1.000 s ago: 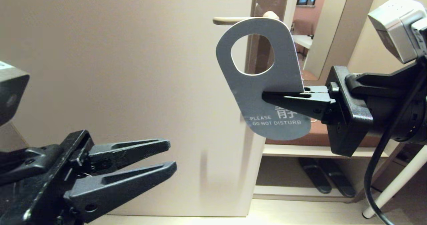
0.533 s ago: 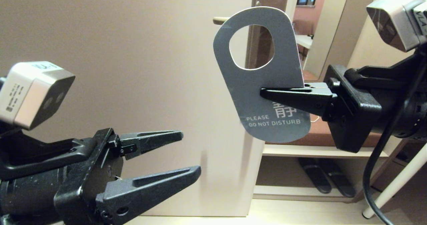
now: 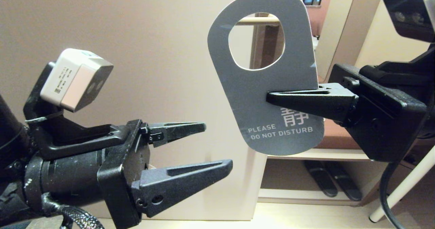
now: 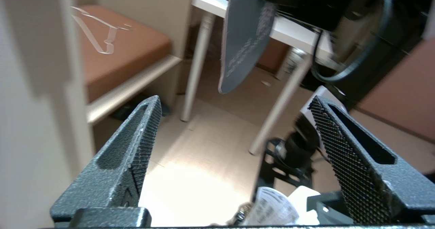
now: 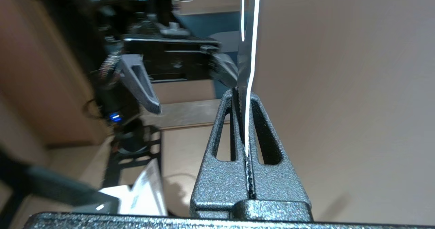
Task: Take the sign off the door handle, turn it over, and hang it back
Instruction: Hand it to the other hand
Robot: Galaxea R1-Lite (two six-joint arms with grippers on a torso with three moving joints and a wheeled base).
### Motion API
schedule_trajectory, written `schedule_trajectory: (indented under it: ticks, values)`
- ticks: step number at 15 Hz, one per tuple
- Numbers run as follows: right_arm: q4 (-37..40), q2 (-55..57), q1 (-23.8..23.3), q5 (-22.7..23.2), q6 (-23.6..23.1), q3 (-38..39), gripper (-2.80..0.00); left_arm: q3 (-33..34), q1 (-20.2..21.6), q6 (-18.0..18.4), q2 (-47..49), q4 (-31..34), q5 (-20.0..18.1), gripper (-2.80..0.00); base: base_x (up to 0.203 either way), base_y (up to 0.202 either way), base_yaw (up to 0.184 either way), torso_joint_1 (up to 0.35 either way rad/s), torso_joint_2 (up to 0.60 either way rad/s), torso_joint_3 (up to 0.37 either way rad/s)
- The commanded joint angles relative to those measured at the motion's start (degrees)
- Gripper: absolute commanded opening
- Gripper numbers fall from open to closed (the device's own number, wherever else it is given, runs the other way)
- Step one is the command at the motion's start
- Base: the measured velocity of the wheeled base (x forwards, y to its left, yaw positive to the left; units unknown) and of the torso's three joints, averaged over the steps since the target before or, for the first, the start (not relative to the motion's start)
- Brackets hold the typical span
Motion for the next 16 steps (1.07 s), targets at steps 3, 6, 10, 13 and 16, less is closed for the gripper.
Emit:
schedule_trajectory:
  ticks: [3,6,10,13,16]
  values:
    - [-0.5,0.3,0.0,1.5,4.4,-0.1,-2.8,-2.9,0.0,-1.3,3.7,-0.3,-1.4,0.0,0.0,0.0,0.0,0.0,0.0,0.0]
    - [-0.8,0.7,0.0,1.9,7.5,-0.9,-2.8,-4.9,0.0,-5.3,6.6,-4.4,-1.4,0.0,0.0,0.0,0.0,0.0,0.0,0.0]
    - [-6.9,3.2,0.0,1.9,11.5,-1.0,-2.8,-5.0,0.0,-7.2,8.7,-8.4,-1.4,0.0,0.0,0.0,0.0,0.0,0.0,0.0]
    - [-16.0,4.7,0.0,1.8,20.3,-0.9,-2.8,-4.9,0.0,-7.4,8.6,-8.4,-1.4,0.0,0.0,0.0,0.0,0.0,0.0,0.0]
    - [-16.7,4.8,0.0,1.6,21.1,-0.2,-2.8,-5.8,0.0,-9.3,9.2,-8.9,-1.4,0.0,0.0,0.0,0.0,0.0,0.0,0.0]
